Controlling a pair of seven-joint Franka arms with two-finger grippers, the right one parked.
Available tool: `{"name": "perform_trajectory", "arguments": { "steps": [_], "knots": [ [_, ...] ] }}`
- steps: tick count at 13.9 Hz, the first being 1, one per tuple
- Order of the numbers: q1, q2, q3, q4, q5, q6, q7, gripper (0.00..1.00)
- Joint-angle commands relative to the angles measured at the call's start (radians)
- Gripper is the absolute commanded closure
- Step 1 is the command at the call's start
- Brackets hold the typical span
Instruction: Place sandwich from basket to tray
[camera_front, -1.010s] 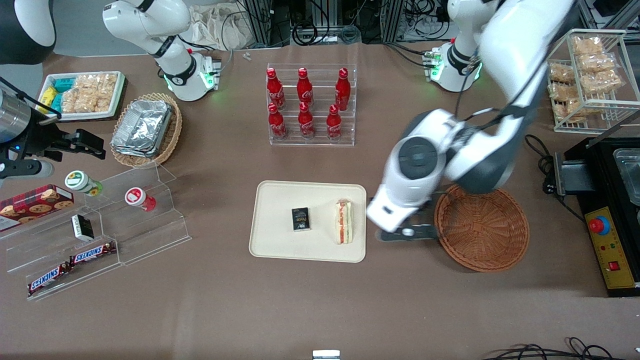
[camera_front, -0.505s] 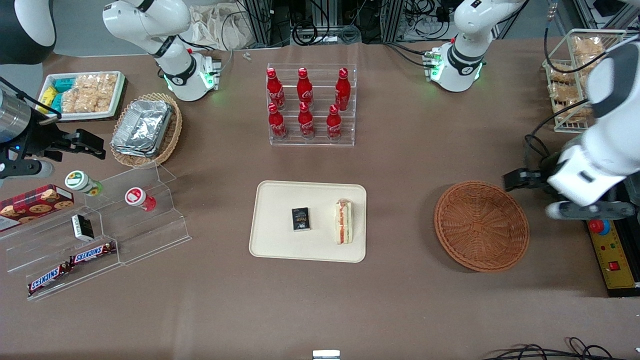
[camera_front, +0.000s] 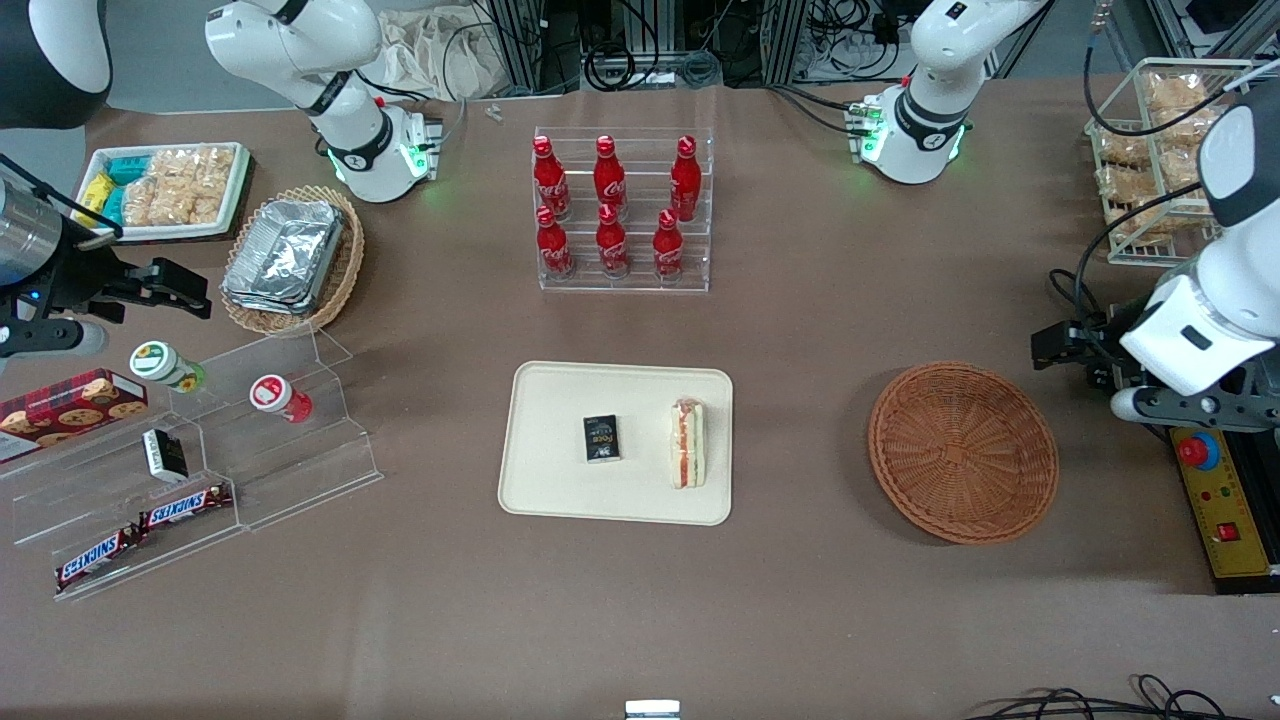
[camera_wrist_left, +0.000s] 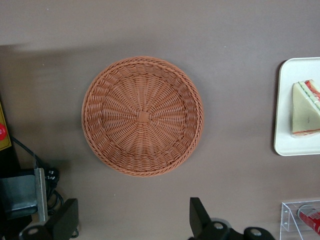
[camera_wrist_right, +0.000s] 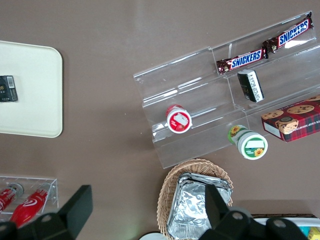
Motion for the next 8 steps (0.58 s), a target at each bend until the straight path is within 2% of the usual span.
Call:
{"name": "perform_trajectory", "arguments": {
  "steps": [1, 4, 5, 7, 8],
  "knots": [
    [0.015, -0.096, -0.027, -0.066, -0.024, 0.011, -0.011, 0.0],
    [-0.023, -0.152, -0.014, -0.109, -0.048, 0.016, -0.02, 0.0],
    [-0.119, -0.175, 0.088, -0.132, -0.05, 0.033, -0.019, 0.0],
    [-0.435, -0.245, 0.434, -0.188, -0.108, 0.074, -0.007, 0.0],
    [-0.536, -0.286, 0.56, -0.251, -0.131, 0.112, 0.013, 0.0]
  ]
}}
